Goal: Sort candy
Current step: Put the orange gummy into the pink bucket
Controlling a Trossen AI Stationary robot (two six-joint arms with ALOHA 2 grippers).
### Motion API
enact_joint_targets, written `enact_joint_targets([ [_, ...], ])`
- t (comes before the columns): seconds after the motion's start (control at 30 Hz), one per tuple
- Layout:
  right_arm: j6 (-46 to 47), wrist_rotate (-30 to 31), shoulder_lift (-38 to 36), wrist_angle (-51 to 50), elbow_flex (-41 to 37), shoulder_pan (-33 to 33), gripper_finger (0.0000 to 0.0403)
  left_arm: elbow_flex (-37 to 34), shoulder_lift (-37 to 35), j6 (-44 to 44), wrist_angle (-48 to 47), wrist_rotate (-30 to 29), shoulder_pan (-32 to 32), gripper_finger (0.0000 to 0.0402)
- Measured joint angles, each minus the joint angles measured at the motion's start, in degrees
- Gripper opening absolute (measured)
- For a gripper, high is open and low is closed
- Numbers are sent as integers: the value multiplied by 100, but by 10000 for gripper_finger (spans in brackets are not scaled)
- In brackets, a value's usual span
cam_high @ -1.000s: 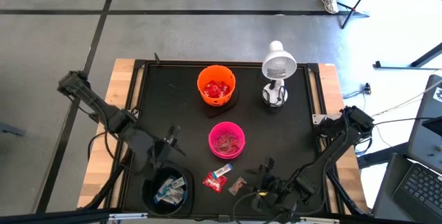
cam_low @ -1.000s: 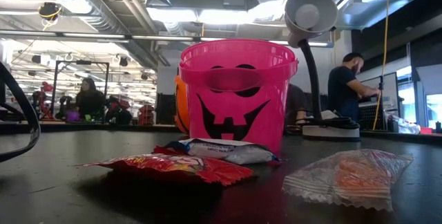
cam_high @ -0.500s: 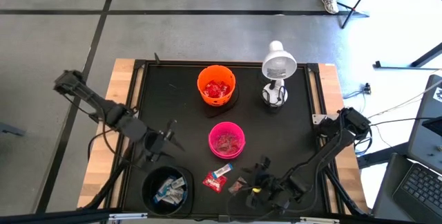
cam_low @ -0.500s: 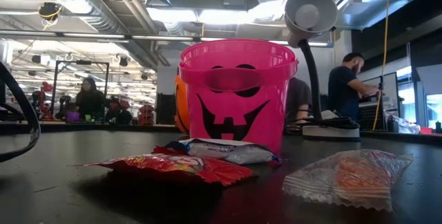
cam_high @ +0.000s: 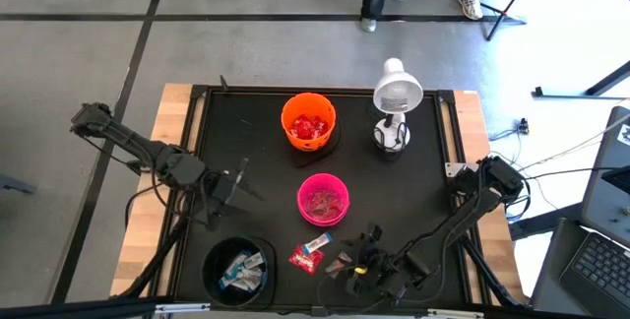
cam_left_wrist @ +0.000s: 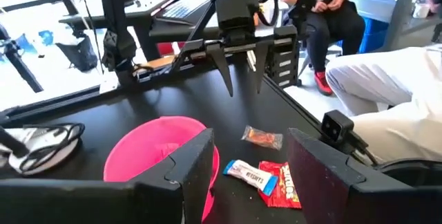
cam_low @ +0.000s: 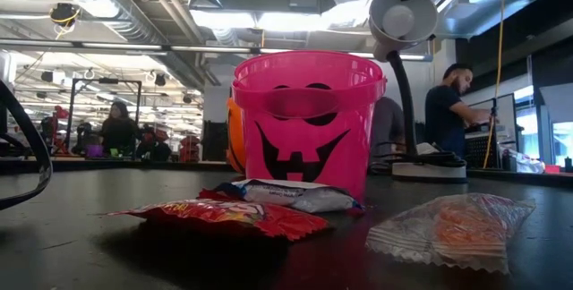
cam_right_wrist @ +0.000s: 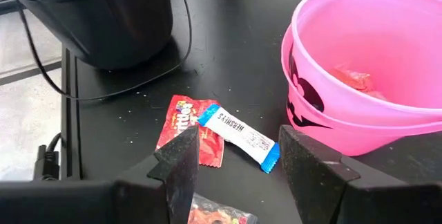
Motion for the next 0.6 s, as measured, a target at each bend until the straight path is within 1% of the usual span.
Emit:
enact_joint_targets([
  [0.1,0,-46,4,-3,0,-10,197,-163,54,-130,304,2,78,172],
  [0.23,0,-45,4,-6,0,-11,197,-258,57,-218,470,-29,103,172],
  [0.6,-2,-70,4,6,0,-114,197,-260,59,-417,568,-389,96,172],
])
